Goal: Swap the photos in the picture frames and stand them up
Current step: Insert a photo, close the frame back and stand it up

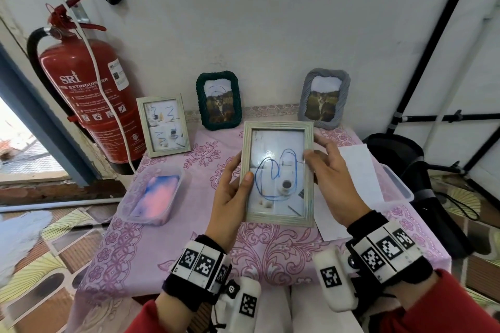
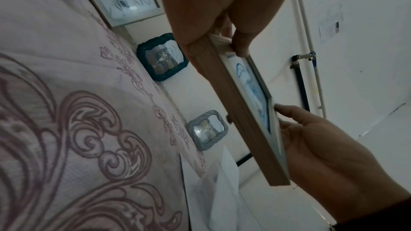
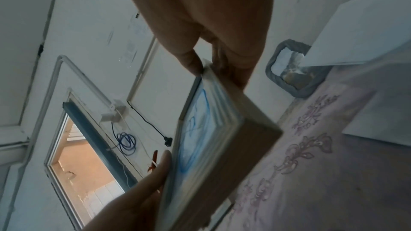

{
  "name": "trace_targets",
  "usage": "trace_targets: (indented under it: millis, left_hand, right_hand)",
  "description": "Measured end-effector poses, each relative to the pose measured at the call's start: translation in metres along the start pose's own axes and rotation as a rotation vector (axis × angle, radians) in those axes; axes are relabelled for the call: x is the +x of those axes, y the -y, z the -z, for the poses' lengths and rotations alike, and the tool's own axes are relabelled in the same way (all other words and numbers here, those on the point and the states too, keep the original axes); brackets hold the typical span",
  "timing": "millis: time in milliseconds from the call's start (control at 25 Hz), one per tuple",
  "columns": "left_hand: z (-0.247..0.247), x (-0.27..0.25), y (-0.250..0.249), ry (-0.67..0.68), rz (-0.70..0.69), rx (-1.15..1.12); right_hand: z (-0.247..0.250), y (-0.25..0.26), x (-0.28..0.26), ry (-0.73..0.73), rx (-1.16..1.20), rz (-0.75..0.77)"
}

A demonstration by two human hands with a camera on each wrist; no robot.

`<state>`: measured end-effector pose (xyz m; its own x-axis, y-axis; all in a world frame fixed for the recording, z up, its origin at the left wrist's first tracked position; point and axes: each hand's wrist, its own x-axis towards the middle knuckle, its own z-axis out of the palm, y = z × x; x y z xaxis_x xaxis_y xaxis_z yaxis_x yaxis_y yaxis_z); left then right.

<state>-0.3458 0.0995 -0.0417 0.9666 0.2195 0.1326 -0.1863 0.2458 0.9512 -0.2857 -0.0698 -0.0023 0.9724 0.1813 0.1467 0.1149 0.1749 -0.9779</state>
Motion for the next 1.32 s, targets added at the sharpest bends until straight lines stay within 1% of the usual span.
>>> trace_targets:
  millis: [160, 320, 400, 480, 600, 800, 880, 1000, 1080, 1200, 1280, 1320]
  left_hand:
    - [0.005, -0.003, 0.012, -0.077, 0.019, 0.015]
    - [0.016, -0.002, 0.029, -0.179, 0.084, 0.126]
    - [0.024, -0.002, 0.039, -0.193, 0.131, 0.134]
    - [0.031, -0.004, 0.045, -0.193, 0.157, 0.143]
    - [0.038, -0.006, 0.052, -0.172, 0.186, 0.240]
    - [0.044, -0.007, 0.061, -0.136, 0.224, 0.302]
    - [0.045, -0.006, 0.062, -0.138, 0.197, 0.417]
    - [0.047, -0.002, 0.063, -0.202, 0.189, 0.612]
    - [0.049, -0.001, 0.063, -0.216, 0.229, 0.644]
    - [0.051, -0.002, 0.061, -0.194, 0.250, 0.663]
    - [0.053, -0.002, 0.055, -0.172, 0.226, 0.673]
    - [0.055, -0.001, 0.050, -0.176, 0.193, 0.664]
  right_hand:
    - [0.000, -0.027, -0.010, 0.071, -0.163, -0.105]
    - [-0.001, -0.050, -0.016, 0.130, -0.259, -0.148]
    - [-0.001, -0.058, -0.015, 0.151, -0.315, -0.180]
    - [0.000, -0.066, -0.013, 0.162, -0.419, -0.193]
    - [0.002, -0.077, -0.012, 0.181, -0.531, -0.210]
    - [0.004, -0.089, -0.013, 0.212, -0.535, -0.250]
    - [0.004, -0.089, -0.013, 0.220, -0.555, -0.249]
    - [0.005, -0.088, -0.013, 0.245, -0.557, -0.259]
    - [0.005, -0.087, -0.013, 0.253, -0.574, -0.259]
    - [0.007, -0.085, -0.012, 0.259, -0.606, -0.261]
    - [0.009, -0.084, -0.010, 0.264, -0.601, -0.277]
    - [0.011, -0.085, -0.010, 0.267, -0.601, -0.278]
